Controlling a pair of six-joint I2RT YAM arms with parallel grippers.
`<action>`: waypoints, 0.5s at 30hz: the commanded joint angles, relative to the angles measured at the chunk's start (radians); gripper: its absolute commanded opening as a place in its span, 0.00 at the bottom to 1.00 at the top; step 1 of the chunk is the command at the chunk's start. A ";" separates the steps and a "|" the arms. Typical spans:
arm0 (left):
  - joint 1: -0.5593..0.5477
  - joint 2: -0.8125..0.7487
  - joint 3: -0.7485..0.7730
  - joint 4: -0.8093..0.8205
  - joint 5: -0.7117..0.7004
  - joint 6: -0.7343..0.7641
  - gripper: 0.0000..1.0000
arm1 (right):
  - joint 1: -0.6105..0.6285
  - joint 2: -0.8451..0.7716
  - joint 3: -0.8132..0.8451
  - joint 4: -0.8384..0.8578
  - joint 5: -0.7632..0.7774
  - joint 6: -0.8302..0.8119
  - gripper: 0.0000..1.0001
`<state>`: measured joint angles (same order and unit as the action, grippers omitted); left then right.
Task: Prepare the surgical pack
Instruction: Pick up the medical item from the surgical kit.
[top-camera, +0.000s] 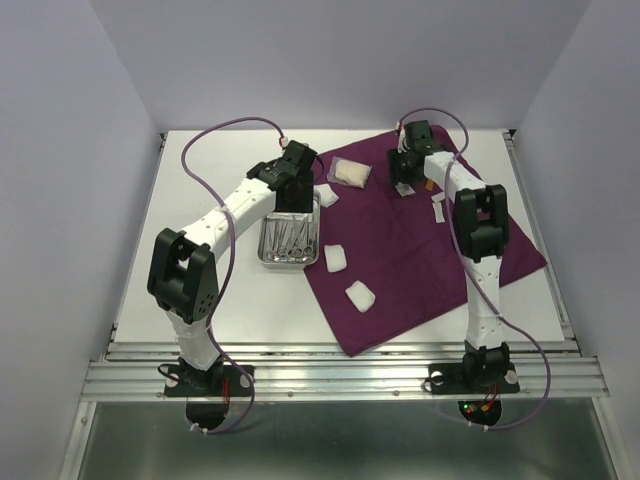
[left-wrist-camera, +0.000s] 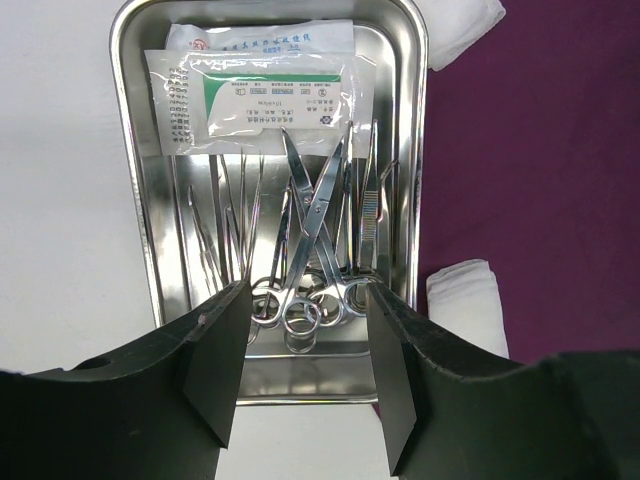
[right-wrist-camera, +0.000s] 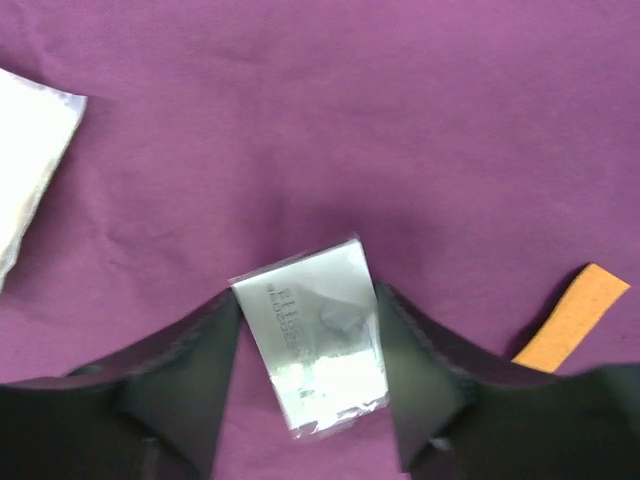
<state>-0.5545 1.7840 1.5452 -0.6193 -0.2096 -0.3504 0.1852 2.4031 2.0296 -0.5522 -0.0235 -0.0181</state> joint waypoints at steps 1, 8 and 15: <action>-0.002 -0.047 -0.010 0.004 -0.004 -0.005 0.60 | -0.013 -0.044 -0.061 0.014 -0.039 0.047 0.56; -0.002 -0.043 -0.007 0.007 0.001 -0.002 0.60 | -0.013 -0.119 -0.111 0.057 -0.032 0.069 0.47; -0.002 -0.043 -0.007 0.009 0.003 -0.002 0.60 | -0.013 -0.151 -0.120 0.061 -0.026 0.079 0.37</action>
<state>-0.5545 1.7840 1.5448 -0.6182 -0.2085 -0.3500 0.1753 2.3299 1.9224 -0.5072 -0.0463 0.0425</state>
